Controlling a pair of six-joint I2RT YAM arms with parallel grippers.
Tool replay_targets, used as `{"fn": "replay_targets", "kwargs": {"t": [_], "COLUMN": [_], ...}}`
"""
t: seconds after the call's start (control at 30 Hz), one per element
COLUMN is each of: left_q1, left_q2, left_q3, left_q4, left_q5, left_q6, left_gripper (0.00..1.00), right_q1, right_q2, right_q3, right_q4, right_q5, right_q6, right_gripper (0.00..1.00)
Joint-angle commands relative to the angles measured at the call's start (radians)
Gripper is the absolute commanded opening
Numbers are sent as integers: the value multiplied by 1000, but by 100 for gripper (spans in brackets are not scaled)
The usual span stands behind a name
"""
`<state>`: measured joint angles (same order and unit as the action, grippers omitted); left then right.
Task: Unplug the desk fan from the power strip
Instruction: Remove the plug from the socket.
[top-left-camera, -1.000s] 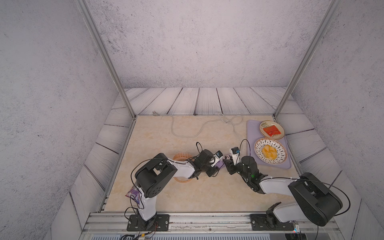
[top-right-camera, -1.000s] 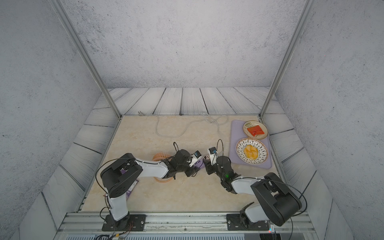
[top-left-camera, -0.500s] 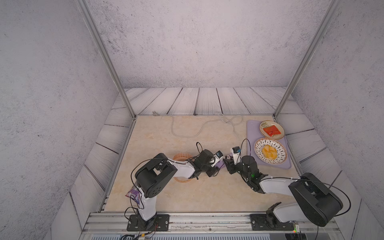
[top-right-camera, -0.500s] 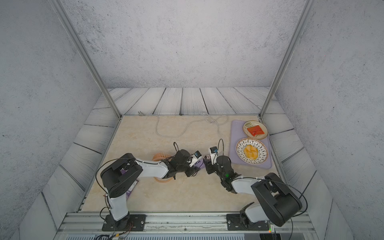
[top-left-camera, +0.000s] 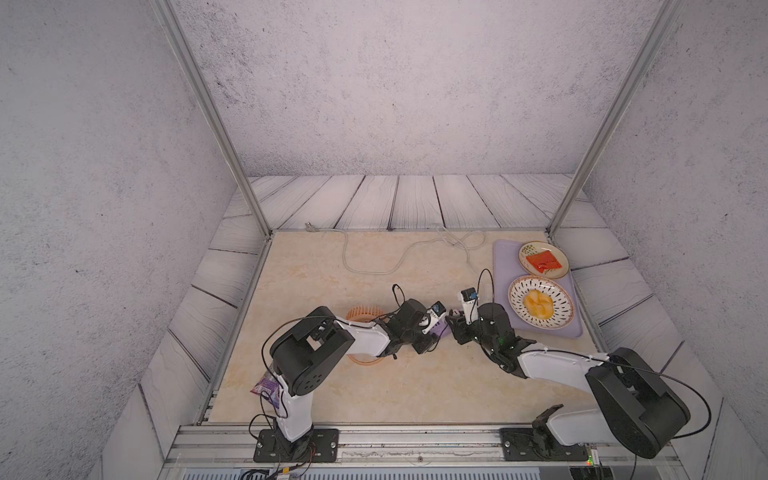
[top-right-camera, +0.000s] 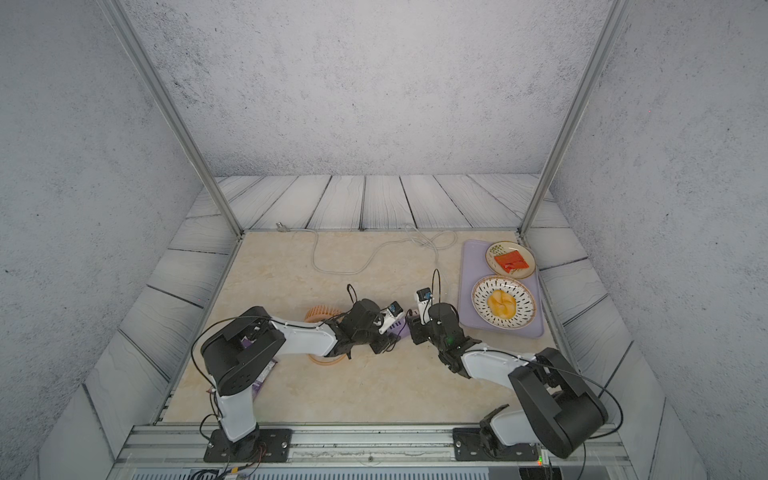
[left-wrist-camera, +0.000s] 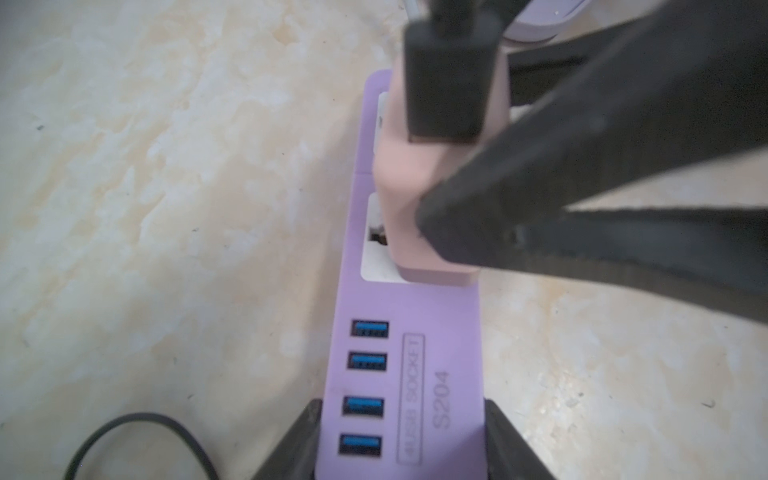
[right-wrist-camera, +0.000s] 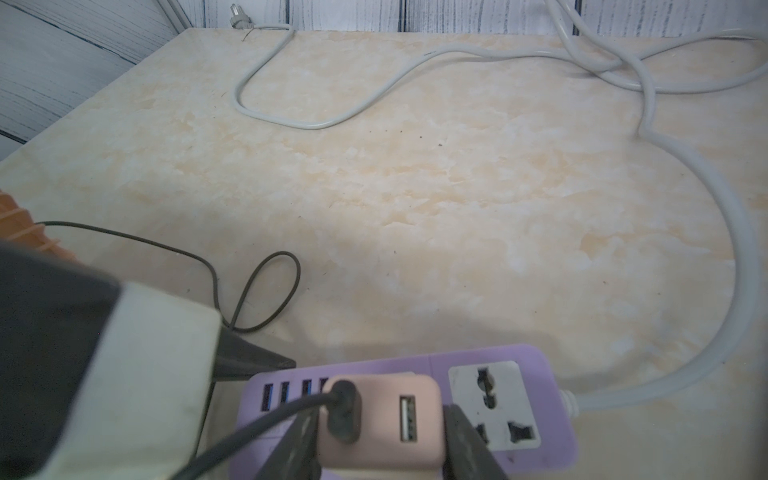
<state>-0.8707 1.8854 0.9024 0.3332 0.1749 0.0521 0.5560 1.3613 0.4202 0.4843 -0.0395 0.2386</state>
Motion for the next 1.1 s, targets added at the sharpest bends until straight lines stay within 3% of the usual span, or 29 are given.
{"fn": "replay_targets", "kwargs": {"t": [0.0, 0.23, 0.73, 1.07], "left_q1": [7, 7, 7, 7], "left_q2": [11, 13, 9, 12], "left_q3": [-1, 5, 10, 12], "left_q4": [-23, -27, -36, -35], "left_q5": [-9, -3, -5, -3], "left_q6": [-27, -24, -17, -20], "left_gripper": [0, 0, 0, 0], "right_q1": [15, 15, 15, 16], "right_q2": [-52, -36, -59, -76], "right_q3": [-42, -108, -95, 24], "right_q4": [111, 219, 173, -77], "right_q5": [-39, -43, -40, -54], "right_q6": [28, 11, -2, -5], "right_gripper": [32, 32, 33, 32]}}
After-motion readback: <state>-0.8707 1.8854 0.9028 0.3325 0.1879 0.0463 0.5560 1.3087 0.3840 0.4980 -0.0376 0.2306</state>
